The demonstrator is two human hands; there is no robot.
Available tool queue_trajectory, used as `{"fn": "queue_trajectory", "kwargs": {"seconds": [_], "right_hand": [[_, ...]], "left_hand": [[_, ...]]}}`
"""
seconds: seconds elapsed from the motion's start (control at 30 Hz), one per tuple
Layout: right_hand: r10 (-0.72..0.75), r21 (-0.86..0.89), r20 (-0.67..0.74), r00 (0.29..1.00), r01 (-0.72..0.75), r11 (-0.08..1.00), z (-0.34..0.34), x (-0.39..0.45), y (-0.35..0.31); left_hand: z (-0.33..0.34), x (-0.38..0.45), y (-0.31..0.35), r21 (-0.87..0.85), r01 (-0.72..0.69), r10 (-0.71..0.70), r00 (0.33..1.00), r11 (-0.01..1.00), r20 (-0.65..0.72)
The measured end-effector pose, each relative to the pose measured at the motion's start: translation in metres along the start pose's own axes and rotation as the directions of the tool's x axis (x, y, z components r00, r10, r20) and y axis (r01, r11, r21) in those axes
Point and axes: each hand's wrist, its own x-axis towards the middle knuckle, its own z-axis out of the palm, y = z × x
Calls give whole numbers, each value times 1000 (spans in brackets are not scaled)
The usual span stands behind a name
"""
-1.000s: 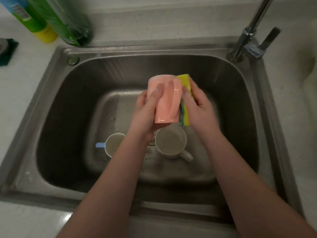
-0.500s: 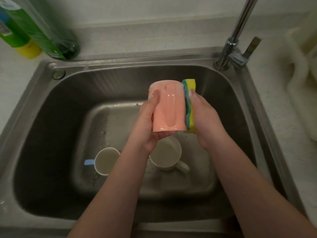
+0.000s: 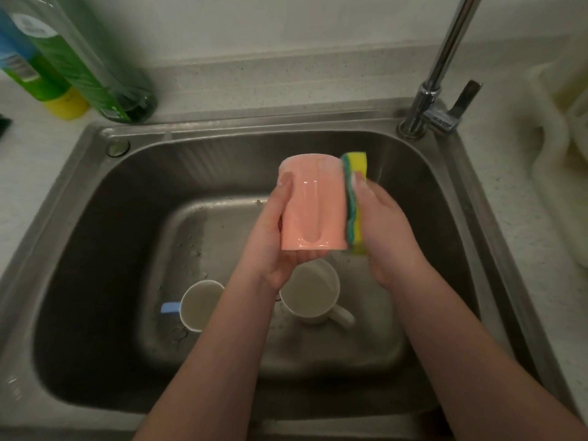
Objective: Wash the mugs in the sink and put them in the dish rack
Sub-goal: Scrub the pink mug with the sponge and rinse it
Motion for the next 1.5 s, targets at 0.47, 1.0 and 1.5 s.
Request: {"fn": "queue_trajectory", "kwargs": {"seconds": [0.47,1.0,1.5], "right_hand": [[-216,2,11,976,216,976,2,-6,0],[-304,-96,5,953,303,948,-2,-5,2],[-29,129,29,999,25,991,-2,-9,-3]], "left_hand": [[14,-8,7,44,-107,111,988,993,-104],[26,-11,8,287,-209,252,960,935,-122],[23,-15,5,203,-242,271,954,949,-130]]}}
